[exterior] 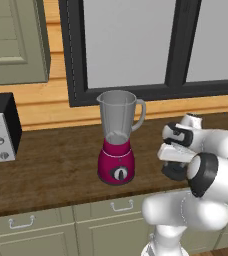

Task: Close the lid blender by securely placing the lid on top.

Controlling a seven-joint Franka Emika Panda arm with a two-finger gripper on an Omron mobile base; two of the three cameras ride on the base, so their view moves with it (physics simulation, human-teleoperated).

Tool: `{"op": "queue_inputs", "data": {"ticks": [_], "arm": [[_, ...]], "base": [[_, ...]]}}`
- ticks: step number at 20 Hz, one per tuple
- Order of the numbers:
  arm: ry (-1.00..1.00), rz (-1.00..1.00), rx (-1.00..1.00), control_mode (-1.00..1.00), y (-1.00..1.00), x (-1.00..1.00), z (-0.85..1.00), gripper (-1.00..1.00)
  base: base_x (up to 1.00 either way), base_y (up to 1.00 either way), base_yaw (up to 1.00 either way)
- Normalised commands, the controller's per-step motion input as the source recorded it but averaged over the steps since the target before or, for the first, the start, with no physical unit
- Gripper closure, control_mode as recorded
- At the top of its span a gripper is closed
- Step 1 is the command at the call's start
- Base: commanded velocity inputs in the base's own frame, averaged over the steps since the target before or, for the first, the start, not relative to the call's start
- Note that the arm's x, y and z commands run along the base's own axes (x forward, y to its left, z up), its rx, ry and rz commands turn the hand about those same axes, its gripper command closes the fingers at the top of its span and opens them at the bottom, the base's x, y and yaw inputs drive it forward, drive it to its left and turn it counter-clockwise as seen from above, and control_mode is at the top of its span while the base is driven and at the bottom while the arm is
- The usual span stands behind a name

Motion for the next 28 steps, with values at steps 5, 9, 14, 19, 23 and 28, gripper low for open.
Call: {"op": "queue_inputs", "data": {"ticks": [5, 9, 14, 19, 23, 28], "arm": [[0.10, 0.00, 0.00, -1.00, -0.07, 0.27, -0.30, -1.00], [0.01, 0.00, -0.01, -1.00, -0.14, 0.01, -0.34, -1.00], [0.00, 0.00, -0.02, -1.00, -0.05, 0.00, -0.42, -1.00], [0.00, 0.00, -0.06, -1.00, 0.00, -0.14, -0.48, -1.00], [-0.01, 0.00, -0.06, -1.00, 0.00, -0.41, -0.19, -1.00], [0.00, 0.00, -0.03, -1.00, 0.00, -0.33, -0.19, -1.00]], "base": [[0.00, 0.00, 0.00], [0.00, 0.00, 0.00], [0.00, 0.00, 0.00], [0.00, 0.00, 0.00], [0.00, 0.00, 0.00], [0.00, 0.00, 0.00]]}}
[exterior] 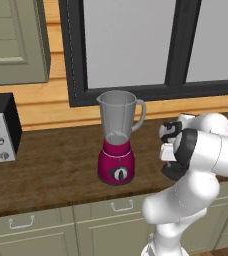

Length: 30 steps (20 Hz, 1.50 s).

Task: Close the lid blender by securely placing the lid on top.

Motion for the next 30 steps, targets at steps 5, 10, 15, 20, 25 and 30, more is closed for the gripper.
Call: {"op": "queue_inputs", "data": {"ticks": [5, 10, 15, 20, 25, 30], "arm": [[0.00, 0.00, 0.00, -1.00, 0.00, -0.20, -0.31, -1.00], [0.00, 0.00, 0.00, -1.00, 0.00, -0.09, -0.48, -1.00], [0.00, 0.00, 0.00, -1.00, 0.01, -0.20, -0.68, 1.00], [0.00, 0.00, 0.00, -1.00, 0.06, -0.37, -0.67, 1.00], [0.00, 0.00, 0.05, -1.00, 0.23, -0.52, -0.32, 1.00], [0.00, 0.00, 0.08, -1.00, 0.31, -0.55, 0.10, 1.00]], "base": [[0.00, 0.00, 0.00], [0.00, 0.00, 0.00], [0.00, 0.00, 0.00], [0.00, 0.00, 0.00], [0.00, 0.00, 0.00], [0.00, 0.00, 0.00]]}}
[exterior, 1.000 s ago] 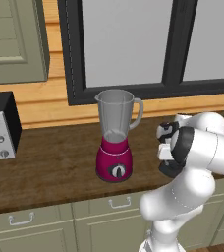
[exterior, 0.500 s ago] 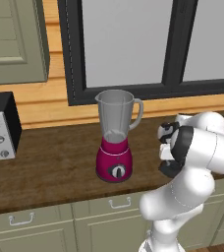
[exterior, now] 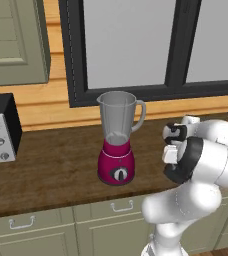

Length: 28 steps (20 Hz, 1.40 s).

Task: Close the lid blender by securely placing the lid on top.

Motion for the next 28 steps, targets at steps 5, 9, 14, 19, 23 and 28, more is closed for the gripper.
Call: {"op": "queue_inputs", "data": {"ticks": [5, 9, 14, 19, 23, 28], "arm": [[-0.07, 0.00, 0.02, -1.00, 0.26, -0.46, 0.69, 1.00], [-0.20, 0.00, -0.10, -1.00, 0.43, -0.31, 1.00, 1.00], [-0.18, 0.00, -0.16, -1.00, 0.54, -0.17, 1.00, 1.00], [-0.16, 0.00, -0.11, -1.00, 0.47, -0.29, 1.00, 1.00], [-0.10, 0.00, -0.03, -1.00, 0.37, -0.41, 1.00, 1.00], [-0.01, 0.00, 0.00, -1.00, 0.19, -0.54, 1.00, 1.00]], "base": [[0.00, 0.00, 0.00], [0.00, 0.00, 0.00], [0.00, 0.00, 0.00], [0.00, 0.00, 0.00], [0.00, 0.00, 0.00], [0.00, 0.00, 0.00]]}}
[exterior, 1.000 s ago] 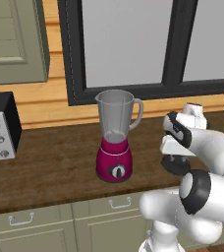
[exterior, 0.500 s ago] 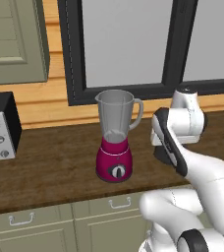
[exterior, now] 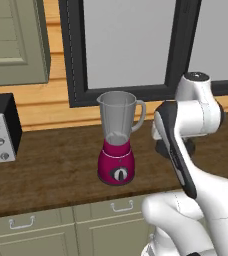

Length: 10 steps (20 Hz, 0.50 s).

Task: Close the lid blender by securely placing the lid on top.

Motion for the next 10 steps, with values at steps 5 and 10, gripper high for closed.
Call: {"op": "queue_inputs", "data": {"ticks": [5, 10], "arm": [[0.00, 0.00, 0.00, -1.00, 0.14, -0.51, 1.00, 1.00], [0.00, 0.00, 0.00, -1.00, 0.40, -0.17, 1.00, 1.00]], "base": [[0.00, 0.00, 0.00], [0.00, 0.00, 0.00]]}}
